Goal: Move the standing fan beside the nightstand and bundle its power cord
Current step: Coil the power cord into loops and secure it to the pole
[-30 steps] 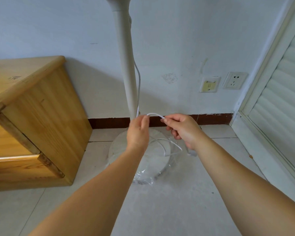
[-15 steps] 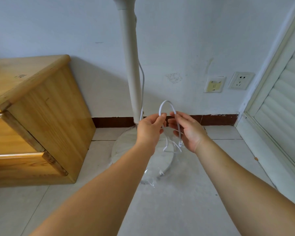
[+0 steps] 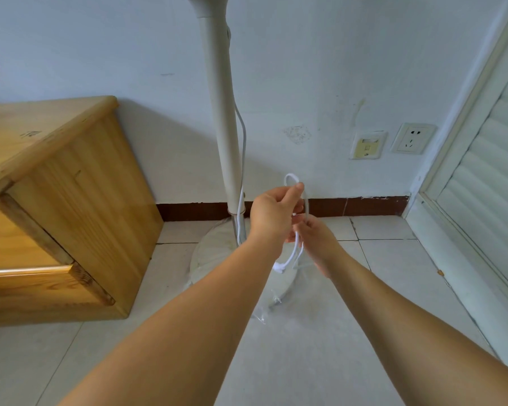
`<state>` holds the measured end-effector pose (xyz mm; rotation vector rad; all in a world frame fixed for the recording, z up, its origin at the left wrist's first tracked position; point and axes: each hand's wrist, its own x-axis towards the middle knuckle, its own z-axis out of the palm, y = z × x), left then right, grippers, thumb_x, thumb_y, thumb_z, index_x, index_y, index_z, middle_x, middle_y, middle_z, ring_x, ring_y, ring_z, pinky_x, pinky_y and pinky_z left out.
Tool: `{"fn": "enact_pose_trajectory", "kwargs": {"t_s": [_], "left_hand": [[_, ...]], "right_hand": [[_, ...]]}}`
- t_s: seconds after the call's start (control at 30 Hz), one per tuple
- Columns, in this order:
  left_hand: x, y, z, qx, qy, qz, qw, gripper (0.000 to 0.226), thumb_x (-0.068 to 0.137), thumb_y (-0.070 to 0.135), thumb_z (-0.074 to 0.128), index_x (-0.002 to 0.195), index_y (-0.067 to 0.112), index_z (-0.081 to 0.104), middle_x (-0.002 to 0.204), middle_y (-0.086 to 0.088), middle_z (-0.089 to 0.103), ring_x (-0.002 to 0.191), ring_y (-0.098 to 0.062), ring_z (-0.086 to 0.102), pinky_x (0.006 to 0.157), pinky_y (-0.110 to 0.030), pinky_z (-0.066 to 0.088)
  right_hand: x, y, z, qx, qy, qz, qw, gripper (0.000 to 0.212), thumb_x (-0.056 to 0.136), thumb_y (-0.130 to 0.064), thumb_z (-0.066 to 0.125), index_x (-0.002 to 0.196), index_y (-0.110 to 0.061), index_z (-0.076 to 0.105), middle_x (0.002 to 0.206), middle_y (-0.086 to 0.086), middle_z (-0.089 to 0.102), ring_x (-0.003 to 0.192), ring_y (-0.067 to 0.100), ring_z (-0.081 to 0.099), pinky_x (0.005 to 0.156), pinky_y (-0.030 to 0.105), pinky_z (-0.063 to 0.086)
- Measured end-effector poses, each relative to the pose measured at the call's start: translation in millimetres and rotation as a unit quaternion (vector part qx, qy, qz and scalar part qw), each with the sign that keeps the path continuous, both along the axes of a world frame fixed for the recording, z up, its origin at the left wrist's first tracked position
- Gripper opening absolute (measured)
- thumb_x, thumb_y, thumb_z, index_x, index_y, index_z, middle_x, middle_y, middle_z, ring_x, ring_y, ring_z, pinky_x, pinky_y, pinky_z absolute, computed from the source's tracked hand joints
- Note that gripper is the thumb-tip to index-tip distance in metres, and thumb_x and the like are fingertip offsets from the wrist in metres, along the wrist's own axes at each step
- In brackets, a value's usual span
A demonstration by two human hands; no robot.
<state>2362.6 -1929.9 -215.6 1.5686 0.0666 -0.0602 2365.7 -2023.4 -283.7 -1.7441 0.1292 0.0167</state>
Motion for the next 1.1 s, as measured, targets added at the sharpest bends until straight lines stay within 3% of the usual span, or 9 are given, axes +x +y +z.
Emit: {"fn": "enact_pose_trajectory", "kwargs": {"t_s": [0.13, 0.23, 0.33, 0.5, 0.63, 0.73, 0.83, 0.93, 1.1], "left_hand": [[3, 7, -17, -0.022, 0.069, 0.067, 0.995, 0.027, 0.092, 0.033, 0.047, 0.085, 0.015, 0.065, 0.075, -0.002, 0.063, 0.075, -0.017, 0.062, 0.073, -0.032, 0.056], [2, 14, -41, -0.040, 0.204, 0.119, 0.971, 0.029, 0.093, 0.028, 0.041, 0.088, 0.008, 0.061, 0.070, -0.004, 0.054, 0.073, -0.019, 0.054, 0.073, -0.034, 0.051], [-6, 15, -61, -0.073, 0.346, 0.109, 0.929, 0.035, 0.095, 0.031, 0.037, 0.099, 0.003, 0.058, 0.081, -0.010, 0.052, 0.086, -0.025, 0.054, 0.085, -0.041, 0.052], [-11, -2, -83, -0.242, 0.445, 0.023, 0.862, 0.056, 0.096, 0.040, 0.034, 0.125, -0.007, 0.038, 0.127, -0.027, 0.048, 0.107, -0.042, 0.055, 0.075, -0.054, 0.048], [-5, -20, -93, -0.420, 0.428, 0.014, 0.801, 0.045, 0.098, 0.036, 0.032, 0.110, -0.007, 0.042, 0.111, -0.030, 0.056, 0.082, -0.039, 0.062, 0.062, -0.049, 0.055], [-1, -31, -97, -0.381, 0.395, 0.009, 0.836, 0.019, 0.096, 0.007, 0.039, 0.089, -0.006, 0.052, 0.062, -0.017, 0.064, 0.044, -0.021, 0.060, 0.043, -0.023, 0.052], [-4, -33, -99, -0.308, 0.390, -0.011, 0.867, 0.017, 0.093, -0.001, 0.044, 0.104, -0.009, 0.055, 0.081, -0.015, 0.061, 0.061, -0.020, 0.057, 0.045, -0.024, 0.052], [-9, -24, -92, -0.274, 0.387, -0.015, 0.880, 0.014, 0.091, -0.002, 0.047, 0.090, -0.002, 0.061, 0.086, -0.013, 0.063, 0.055, -0.017, 0.059, 0.040, -0.022, 0.052], [-17, -18, -77, -0.192, 0.275, -0.036, 0.941, 0.022, 0.088, -0.006, 0.049, 0.092, 0.011, 0.063, 0.081, -0.008, 0.070, 0.077, -0.021, 0.064, 0.069, -0.032, 0.053]], "right_hand": [[4, -7, 7, 0.123, -0.032, -0.119, 0.985, 0.024, 0.095, -0.018, 0.038, 0.076, -0.013, 0.050, 0.058, 0.002, 0.045, 0.053, 0.015, 0.040, 0.055, 0.027, 0.037], [7, -11, 21, 0.214, -0.042, -0.153, 0.964, 0.029, 0.097, -0.023, 0.039, 0.072, -0.014, 0.047, 0.047, -0.006, 0.033, 0.043, 0.010, 0.027, 0.047, 0.024, 0.026], [9, -13, 40, 0.288, -0.045, -0.150, 0.945, 0.031, 0.097, -0.028, 0.042, 0.069, -0.015, 0.044, 0.042, -0.010, 0.030, 0.037, 0.006, 0.022, 0.038, 0.020, 0.020], [3, -16, 70, 0.306, -0.033, -0.109, 0.945, 0.024, 0.095, -0.021, 0.047, 0.072, -0.016, 0.044, 0.045, -0.008, 0.029, 0.038, 0.007, 0.021, 0.038, 0.020, 0.021], [-3, -26, 89, 0.246, 0.004, -0.076, 0.966, 0.019, 0.095, -0.017, 0.044, 0.077, -0.013, 0.048, 0.042, -0.008, 0.031, 0.035, 0.006, 0.022, 0.035, 0.017, 0.020], [-4, -37, 93, 0.187, 0.035, -0.073, 0.979, 0.018, 0.094, -0.013, 0.045, 0.077, -0.012, 0.048, 0.043, -0.007, 0.031, 0.032, 0.005, 0.022, 0.033, 0.015, 0.018], [-6, -50, 87, 0.113, 0.069, -0.069, 0.989, 0.019, 0.091, -0.007, 0.049, 0.074, -0.013, 0.044, 0.049, -0.003, 0.029, 0.032, 0.005, 0.021, 0.032, 0.015, 0.015], [-5, -58, 69, 0.038, 0.120, -0.064, 0.990, 0.017, 0.087, -0.002, 0.051, 0.074, -0.011, 0.046, 0.051, -0.001, 0.028, 0.033, 0.006, 0.021, 0.033, 0.015, 0.015], [0, -55, 30, -0.052, 0.193, -0.093, 0.975, 0.020, 0.092, -0.009, 0.045, 0.072, -0.010, 0.046, 0.053, 0.003, 0.034, 0.040, 0.013, 0.026, 0.038, 0.021, 0.021]]}}
